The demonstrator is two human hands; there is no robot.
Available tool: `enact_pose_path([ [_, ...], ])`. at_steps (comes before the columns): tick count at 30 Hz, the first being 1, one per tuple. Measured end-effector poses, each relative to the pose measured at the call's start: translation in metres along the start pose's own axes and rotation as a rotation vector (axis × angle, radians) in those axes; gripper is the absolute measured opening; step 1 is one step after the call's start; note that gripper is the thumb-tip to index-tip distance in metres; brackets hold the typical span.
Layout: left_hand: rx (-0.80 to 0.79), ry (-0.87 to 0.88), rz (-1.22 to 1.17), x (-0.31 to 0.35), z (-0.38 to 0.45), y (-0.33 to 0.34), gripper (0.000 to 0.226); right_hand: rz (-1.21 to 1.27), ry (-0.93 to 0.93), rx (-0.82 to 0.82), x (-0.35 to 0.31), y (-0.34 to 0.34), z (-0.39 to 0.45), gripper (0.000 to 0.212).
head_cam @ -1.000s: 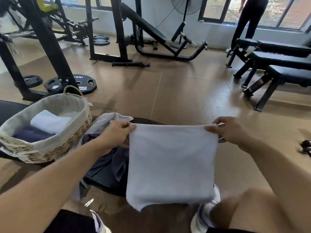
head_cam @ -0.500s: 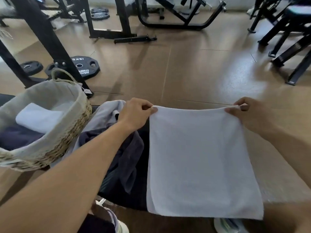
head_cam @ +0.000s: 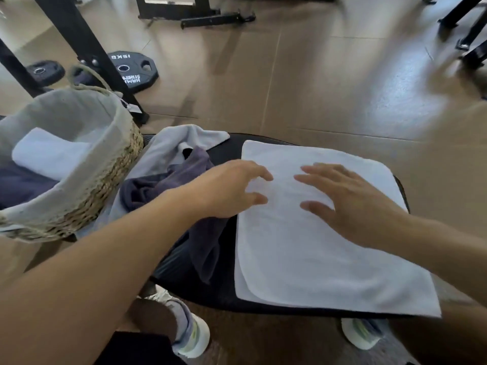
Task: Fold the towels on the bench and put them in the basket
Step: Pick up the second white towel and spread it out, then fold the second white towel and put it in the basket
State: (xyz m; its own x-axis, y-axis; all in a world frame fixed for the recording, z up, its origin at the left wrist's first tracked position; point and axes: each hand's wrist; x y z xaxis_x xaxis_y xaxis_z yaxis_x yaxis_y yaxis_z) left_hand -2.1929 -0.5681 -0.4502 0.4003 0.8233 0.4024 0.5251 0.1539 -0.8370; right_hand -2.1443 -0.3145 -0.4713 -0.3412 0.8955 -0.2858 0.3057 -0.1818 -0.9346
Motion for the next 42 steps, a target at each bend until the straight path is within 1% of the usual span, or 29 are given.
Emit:
enact_pose_path([
  [2, -0.183, 0.020, 0.107, 0.001, -0.014, 0.007, 0.089, -0.063, -0.039, -0.165, -0.014, 0.016, -0.011, 0.079],
  [3, -0.257, 0.037, 0.174, 0.001, -0.021, 0.010, 0.106, -0.088, -0.047, -0.221, -0.018, 0.024, -0.016, 0.083],
  [4, -0.316, 0.057, 0.240, 0.001, -0.027, 0.013, 0.118, -0.106, -0.059, -0.258, -0.017, 0.031, -0.018, 0.085],
  [5, -0.361, 0.080, 0.297, 0.002, -0.032, 0.016, 0.125, -0.118, -0.075, -0.274, -0.015, 0.035, -0.019, 0.084],
  [8, -0.423, 0.104, 0.404, 0.001, -0.042, 0.027, 0.132, -0.096, -0.100, -0.248, -0.007, 0.039, -0.018, 0.082],
  [11, -0.377, 0.108, 0.423, -0.001, -0.047, 0.039, 0.132, -0.043, -0.131, -0.171, -0.011, 0.038, -0.022, 0.081],
  [12, -0.356, 0.115, 0.416, -0.002, -0.048, 0.040, 0.132, -0.029, -0.167, -0.114, -0.017, 0.037, -0.025, 0.077],
  [14, -0.321, 0.134, 0.377, -0.004, -0.050, 0.041, 0.130, -0.026, -0.325, -0.007, -0.034, 0.038, -0.034, 0.063],
  [16, -0.325, 0.157, 0.341, -0.006, -0.051, 0.040, 0.129, -0.052, -0.477, 0.013, -0.051, 0.043, -0.042, 0.054],
  [17, -0.338, 0.166, 0.335, -0.007, -0.052, 0.038, 0.128, -0.089, -0.510, -0.008, -0.059, 0.046, -0.046, 0.053],
  [20, -0.348, 0.184, 0.259, -0.006, -0.056, 0.034, 0.121, -0.188, -0.485, -0.032, -0.071, 0.056, -0.050, 0.045],
  [21, -0.324, 0.190, 0.191, -0.004, -0.058, 0.033, 0.114, -0.176, -0.473, -0.032, -0.071, 0.057, -0.049, 0.040],
  [23, -0.238, 0.192, 0.006, 0.003, -0.064, 0.028, 0.094, -0.114, -0.457, -0.038, -0.070, 0.056, -0.045, 0.031],
  [25, -0.169, 0.202, -0.144, 0.008, -0.067, 0.023, 0.072, 0.006, -0.418, -0.055, -0.068, 0.050, -0.039, 0.022],
  [26, -0.151, 0.203, -0.185, 0.010, -0.069, 0.022, 0.066, 0.109, -0.355, -0.070, -0.068, 0.045, -0.037, 0.016],
  [28, -0.139, 0.184, -0.227, 0.011, -0.069, 0.021, 0.063, 0.373, -0.170, -0.127, -0.065, 0.035, -0.033, 0.007],
  [30, -0.104, 0.159, -0.249, 0.009, -0.067, 0.023, 0.061, 0.558, -0.066, -0.160, -0.061, 0.030, -0.029, 0.008],
  [31, -0.063, 0.156, -0.271, 0.008, -0.065, 0.025, 0.053, 0.602, -0.046, -0.167, -0.058, 0.028, -0.028, 0.010],
  [34, 0.048, 0.168, -0.377, 0.009, -0.056, 0.030, 0.019, 0.679, -0.029, -0.188, -0.057, 0.028, -0.026, 0.017],
  [36, 0.073, 0.172, -0.399, 0.010, -0.050, 0.032, 0.007, 0.698, -0.028, -0.181, -0.058, 0.029, -0.027, 0.019],
  [38, 0.074, 0.167, -0.424, 0.010, -0.047, 0.033, 0.003, 0.712, -0.033, -0.134, -0.058, 0.029, -0.027, 0.017],
  [40, 0.065, 0.159, -0.454, 0.011, -0.047, 0.032, 0.007, 0.728, -0.026, -0.081, -0.058, 0.028, -0.028, 0.011],
  [42, 0.049, 0.149, -0.465, 0.011, -0.047, 0.032, 0.013, 0.715, -0.013, -0.077, -0.057, 0.026, -0.029, 0.010],
])
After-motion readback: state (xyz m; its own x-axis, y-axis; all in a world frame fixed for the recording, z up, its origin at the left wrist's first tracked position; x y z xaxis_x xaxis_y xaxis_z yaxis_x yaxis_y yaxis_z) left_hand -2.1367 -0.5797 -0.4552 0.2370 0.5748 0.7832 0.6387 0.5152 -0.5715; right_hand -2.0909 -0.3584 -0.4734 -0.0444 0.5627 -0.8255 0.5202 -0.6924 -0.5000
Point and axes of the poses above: each hand's wrist, its own z-axis towards the middle knuckle, its own y-axis out of the palm, x = y × z, and after that the axes turned 9 degrees about -x, right-handed
